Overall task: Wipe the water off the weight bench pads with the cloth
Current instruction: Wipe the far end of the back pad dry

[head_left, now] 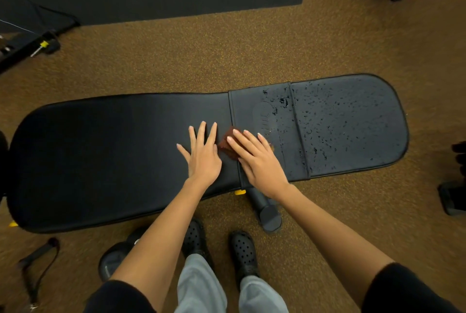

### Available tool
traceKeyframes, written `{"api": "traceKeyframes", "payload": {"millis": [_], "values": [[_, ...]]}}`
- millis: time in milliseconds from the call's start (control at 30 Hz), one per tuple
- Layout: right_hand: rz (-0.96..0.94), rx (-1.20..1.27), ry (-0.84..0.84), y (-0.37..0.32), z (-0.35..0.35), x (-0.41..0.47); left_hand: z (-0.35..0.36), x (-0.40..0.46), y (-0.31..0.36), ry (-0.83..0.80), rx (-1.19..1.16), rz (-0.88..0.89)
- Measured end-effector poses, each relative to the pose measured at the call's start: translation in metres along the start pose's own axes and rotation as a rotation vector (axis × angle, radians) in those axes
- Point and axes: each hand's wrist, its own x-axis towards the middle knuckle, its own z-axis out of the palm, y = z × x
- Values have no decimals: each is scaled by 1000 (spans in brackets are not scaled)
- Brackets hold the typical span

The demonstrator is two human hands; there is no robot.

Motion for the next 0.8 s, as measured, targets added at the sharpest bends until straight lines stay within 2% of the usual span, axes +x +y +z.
{"api": "traceKeyframes", "payload": {"millis": [100, 200, 400, 467, 600, 733, 800], "values": [[-58, 21, 20, -5, 8, -14, 6, -4, -7, -82, 109, 44], [-155, -14, -26, 1, 5, -32, 10, -7, -7, -74, 197, 100], [-307, -193, -92, 39, -16, -66, 11, -4, 17, -88, 112, 219], [-258, -234, -53, 54, -22, -71, 11, 1, 23, -113, 128, 226], [-23, -200, 60, 61, -30, -60, 11, 8, 19, -143, 235, 232], [244, 0, 198, 35, -15, -33, 13, 6, 21, -108, 343, 228], [236, 60, 214, 19, -6, -27, 14, 5, 22, -99, 363, 225]]}}
